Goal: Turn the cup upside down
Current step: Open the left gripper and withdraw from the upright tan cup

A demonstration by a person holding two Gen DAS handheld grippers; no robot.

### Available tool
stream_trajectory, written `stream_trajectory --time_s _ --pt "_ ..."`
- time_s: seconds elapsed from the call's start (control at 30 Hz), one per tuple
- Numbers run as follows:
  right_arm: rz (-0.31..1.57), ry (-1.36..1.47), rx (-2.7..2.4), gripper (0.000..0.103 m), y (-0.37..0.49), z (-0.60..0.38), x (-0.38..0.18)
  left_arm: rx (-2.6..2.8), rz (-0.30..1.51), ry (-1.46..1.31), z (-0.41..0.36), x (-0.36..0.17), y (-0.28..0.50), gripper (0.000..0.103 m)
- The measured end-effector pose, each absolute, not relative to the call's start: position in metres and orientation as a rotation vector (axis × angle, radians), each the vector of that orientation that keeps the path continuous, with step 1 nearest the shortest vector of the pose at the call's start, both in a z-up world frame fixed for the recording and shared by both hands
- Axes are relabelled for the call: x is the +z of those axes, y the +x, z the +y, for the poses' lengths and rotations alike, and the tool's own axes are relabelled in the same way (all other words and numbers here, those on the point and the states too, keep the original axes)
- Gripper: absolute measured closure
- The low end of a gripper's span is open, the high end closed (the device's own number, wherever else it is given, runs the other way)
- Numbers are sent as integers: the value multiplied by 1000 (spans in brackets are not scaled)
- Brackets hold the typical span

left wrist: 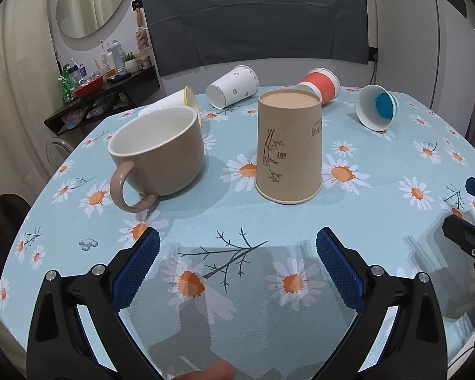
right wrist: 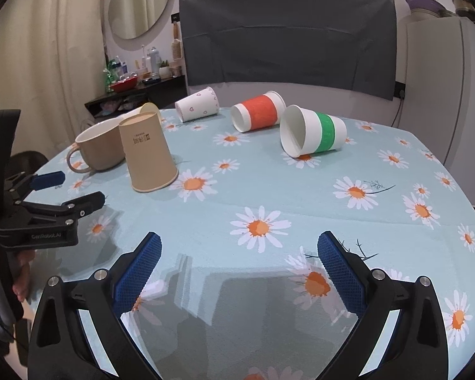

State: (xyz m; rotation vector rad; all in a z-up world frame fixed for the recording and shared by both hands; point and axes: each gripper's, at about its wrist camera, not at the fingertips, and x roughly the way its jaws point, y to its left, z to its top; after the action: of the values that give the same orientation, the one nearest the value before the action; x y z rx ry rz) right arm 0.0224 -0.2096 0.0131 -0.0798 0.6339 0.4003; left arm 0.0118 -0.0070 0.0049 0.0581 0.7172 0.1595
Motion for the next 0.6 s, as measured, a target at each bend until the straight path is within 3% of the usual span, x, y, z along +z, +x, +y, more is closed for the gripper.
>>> stream_trajectory --time_s 0.6 --pt "628 -11 410 8 21 -214 12 146 675 4 -1 4 1 6"
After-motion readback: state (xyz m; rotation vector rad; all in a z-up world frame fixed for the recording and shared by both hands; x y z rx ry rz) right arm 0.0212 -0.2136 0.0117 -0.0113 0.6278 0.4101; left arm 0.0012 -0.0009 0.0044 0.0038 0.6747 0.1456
